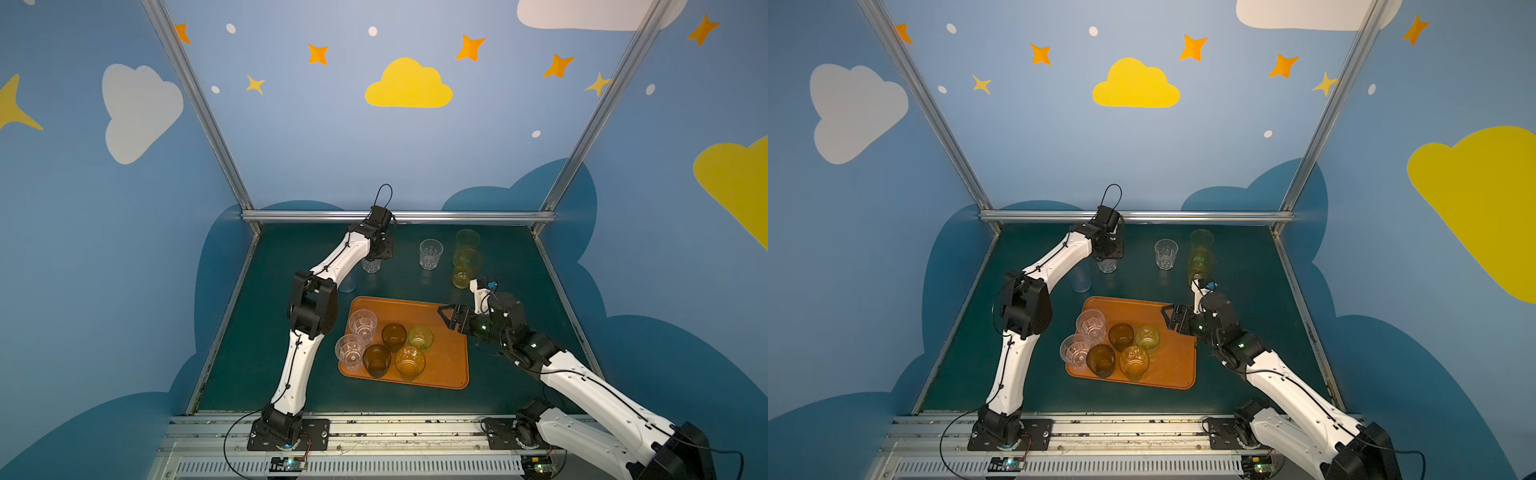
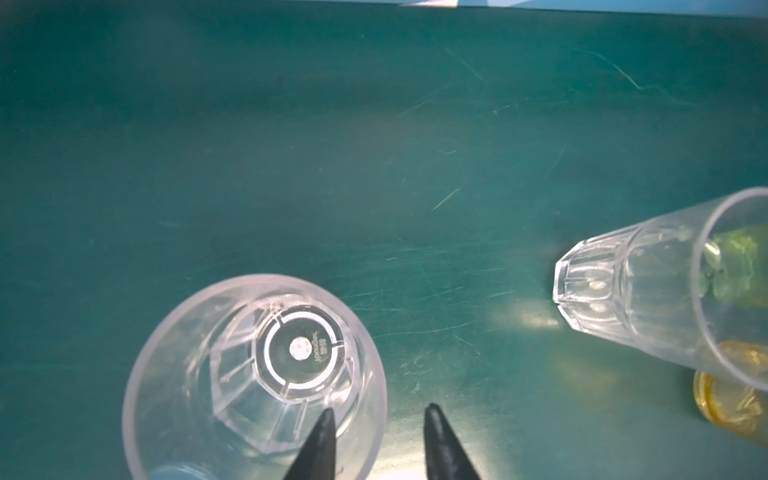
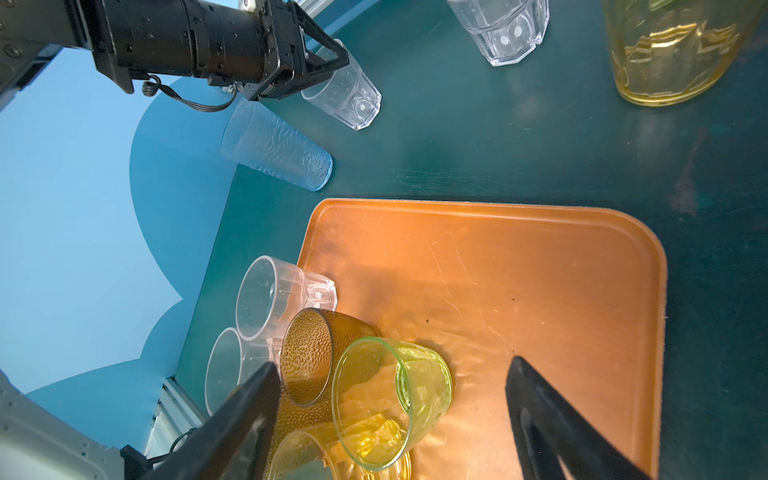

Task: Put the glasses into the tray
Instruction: 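Close the left gripper on the clear faceted glass rim and lift it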

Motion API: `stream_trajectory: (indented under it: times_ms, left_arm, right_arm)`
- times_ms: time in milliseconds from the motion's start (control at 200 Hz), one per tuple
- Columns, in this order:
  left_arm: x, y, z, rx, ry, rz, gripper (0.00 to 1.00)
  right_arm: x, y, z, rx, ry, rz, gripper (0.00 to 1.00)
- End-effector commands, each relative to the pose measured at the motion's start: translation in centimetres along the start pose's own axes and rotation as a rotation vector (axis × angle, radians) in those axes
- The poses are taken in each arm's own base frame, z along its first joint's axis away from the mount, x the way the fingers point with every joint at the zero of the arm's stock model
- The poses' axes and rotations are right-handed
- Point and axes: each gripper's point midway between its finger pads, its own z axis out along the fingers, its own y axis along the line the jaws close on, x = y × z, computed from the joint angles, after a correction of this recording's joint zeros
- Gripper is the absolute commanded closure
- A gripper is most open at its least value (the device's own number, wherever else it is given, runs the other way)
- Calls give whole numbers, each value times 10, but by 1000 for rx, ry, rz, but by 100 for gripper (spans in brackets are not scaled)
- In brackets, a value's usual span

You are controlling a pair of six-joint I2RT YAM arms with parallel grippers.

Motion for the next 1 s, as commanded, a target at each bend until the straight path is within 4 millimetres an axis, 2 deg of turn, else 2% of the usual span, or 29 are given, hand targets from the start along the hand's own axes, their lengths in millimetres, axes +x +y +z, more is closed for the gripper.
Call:
stream_trajectory:
  times_ms: [0,160,355,606,726,796,996]
  left_arm:
    - [0,6,5,-24,9,14,67]
    - [1,6,7,-25,12,19,67]
    - [5,3,12,-7,30,20,75]
    - [6,6,16,-29,38,29,75]
    - [7,4,16,-22,41,31,80]
    - [7,3,16,-19,42,32,86]
    - [7,1,14,-17,43,35,94]
  right_arm:
    - [2,-7,1,26,0,20,16]
    - [1,-6,1,25,-1,24,16]
    - [1,-8,2,32,-2,29,16]
    - [0,-8,1,36,0,29,16]
    - [1,-8,2,38,1,31,16]
    - [1,-9,2,40,2,33,16]
    - [0,-8,2,40,1,36,16]
